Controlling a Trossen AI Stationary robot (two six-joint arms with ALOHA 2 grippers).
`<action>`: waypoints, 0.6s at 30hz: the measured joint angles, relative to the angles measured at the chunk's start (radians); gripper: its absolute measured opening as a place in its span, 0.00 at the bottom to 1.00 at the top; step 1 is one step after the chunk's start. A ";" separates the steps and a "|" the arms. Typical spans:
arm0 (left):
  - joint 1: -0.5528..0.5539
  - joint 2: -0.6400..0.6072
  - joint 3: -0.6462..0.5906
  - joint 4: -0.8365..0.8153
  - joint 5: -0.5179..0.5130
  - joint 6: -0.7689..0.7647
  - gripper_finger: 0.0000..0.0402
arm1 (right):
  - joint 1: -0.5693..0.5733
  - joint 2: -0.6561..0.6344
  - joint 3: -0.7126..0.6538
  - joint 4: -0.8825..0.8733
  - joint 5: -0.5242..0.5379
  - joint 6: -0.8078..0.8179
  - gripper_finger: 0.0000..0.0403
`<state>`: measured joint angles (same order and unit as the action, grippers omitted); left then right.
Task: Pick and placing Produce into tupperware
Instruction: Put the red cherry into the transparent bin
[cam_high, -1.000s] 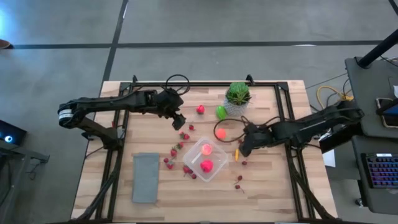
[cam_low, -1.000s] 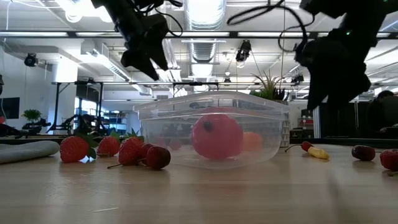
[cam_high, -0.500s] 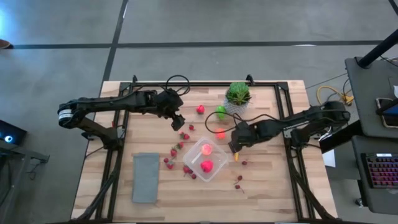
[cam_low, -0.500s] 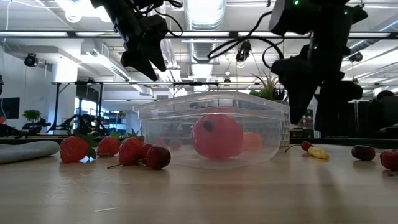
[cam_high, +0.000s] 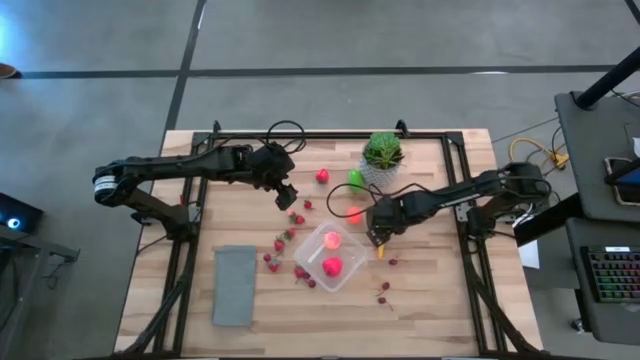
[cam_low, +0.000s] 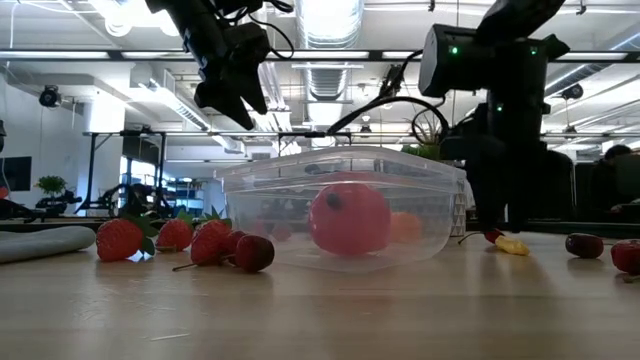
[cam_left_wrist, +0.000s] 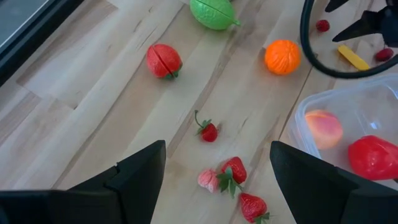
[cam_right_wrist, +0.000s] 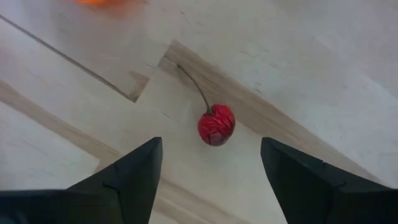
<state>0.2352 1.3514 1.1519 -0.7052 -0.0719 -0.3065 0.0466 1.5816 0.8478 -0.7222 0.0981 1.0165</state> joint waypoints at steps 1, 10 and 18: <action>0.000 0.000 0.000 0.000 0.000 0.000 0.68 | -0.004 0.006 0.000 0.003 0.000 -0.012 0.64; 0.000 0.000 0.000 0.002 -0.001 -0.007 0.68 | -0.053 0.033 0.000 0.029 -0.001 -0.110 0.60; 0.000 0.000 0.000 0.007 -0.002 -0.027 0.68 | -0.059 0.030 0.000 0.041 -0.027 -0.129 0.50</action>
<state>0.2352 1.3514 1.1519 -0.6983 -0.0740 -0.3336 -0.0120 1.6120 0.8474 -0.6807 0.0711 0.8874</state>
